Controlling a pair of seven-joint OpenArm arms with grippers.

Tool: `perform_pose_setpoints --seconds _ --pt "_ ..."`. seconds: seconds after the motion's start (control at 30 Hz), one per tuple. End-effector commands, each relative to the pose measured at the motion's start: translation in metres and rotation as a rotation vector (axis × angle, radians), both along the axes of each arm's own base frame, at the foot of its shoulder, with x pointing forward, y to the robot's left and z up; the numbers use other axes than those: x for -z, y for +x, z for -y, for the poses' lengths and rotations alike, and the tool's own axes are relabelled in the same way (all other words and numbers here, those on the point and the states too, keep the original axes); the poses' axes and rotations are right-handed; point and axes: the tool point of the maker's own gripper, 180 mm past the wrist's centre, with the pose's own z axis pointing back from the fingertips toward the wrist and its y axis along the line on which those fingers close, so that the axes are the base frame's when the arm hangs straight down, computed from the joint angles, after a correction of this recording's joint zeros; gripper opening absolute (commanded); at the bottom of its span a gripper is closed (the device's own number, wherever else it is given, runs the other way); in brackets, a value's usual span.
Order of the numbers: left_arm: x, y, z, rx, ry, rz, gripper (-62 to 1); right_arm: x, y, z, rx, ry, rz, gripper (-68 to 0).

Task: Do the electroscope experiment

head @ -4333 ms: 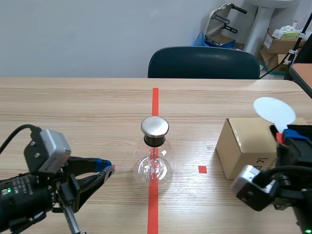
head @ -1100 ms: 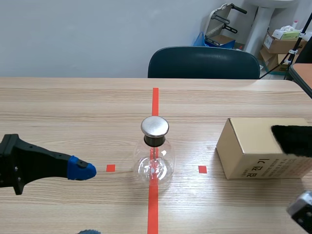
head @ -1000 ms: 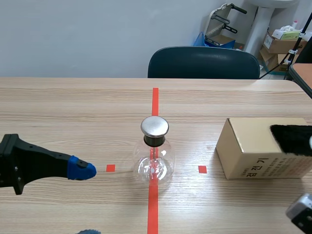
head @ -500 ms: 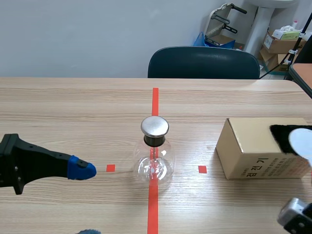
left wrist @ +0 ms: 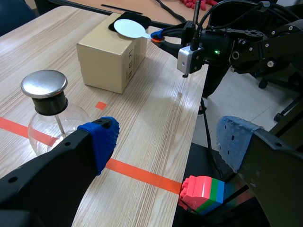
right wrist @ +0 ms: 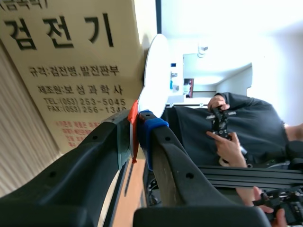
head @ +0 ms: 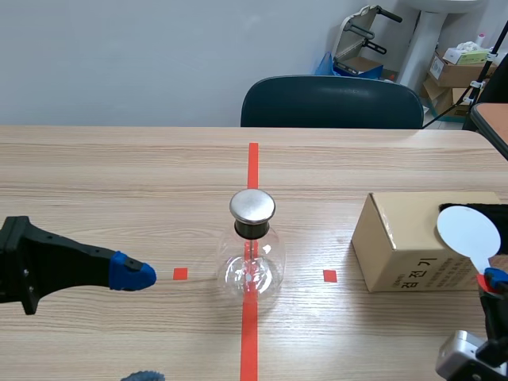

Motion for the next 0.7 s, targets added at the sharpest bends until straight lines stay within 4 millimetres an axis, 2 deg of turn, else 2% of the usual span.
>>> perform_pose_setpoints --seconds 0.0,0.07,0.1,0.13,0.27,0.33,0.5,0.57,0.67 --pt "-0.01 -0.003 0.006 0.009 -0.041 0.003 -15.7 -0.006 0.003 0.024 0.106 -0.018 0.016 -66.6" --pt "-0.01 -0.003 0.006 0.009 -0.041 0.003 -15.7 -0.005 0.001 0.043 0.211 -0.028 0.011 -66.6" --pt "-0.01 -0.003 0.006 0.009 -0.041 0.003 -15.7 -0.005 0.001 0.046 0.225 -0.031 0.01 -66.6" --pt "-0.01 -0.003 0.006 0.009 -0.041 0.003 -15.7 -0.005 0.001 0.043 0.206 -0.033 0.009 -66.6" --pt "-0.01 -0.003 0.006 0.01 -0.041 0.002 -15.7 -0.006 0.003 0.005 -0.003 -0.02 0.015 -66.6" --pt "-0.01 -0.003 0.006 0.009 -0.041 0.003 -15.7 -0.006 0.003 0.002 -0.021 -0.018 0.019 -66.6" --pt "-0.01 -0.003 0.006 0.009 -0.041 0.003 -15.7 -0.005 0.001 0.043 0.211 -0.034 0.011 -66.6" --pt "-0.01 -0.003 0.006 0.009 -0.041 0.003 -15.7 -0.005 0.002 0.036 0.168 -0.04 0.007 -66.6" --pt "-0.01 -0.003 0.006 0.009 -0.041 0.003 -15.7 -0.006 0.004 0.008 0.013 -0.027 0.016 -66.6"
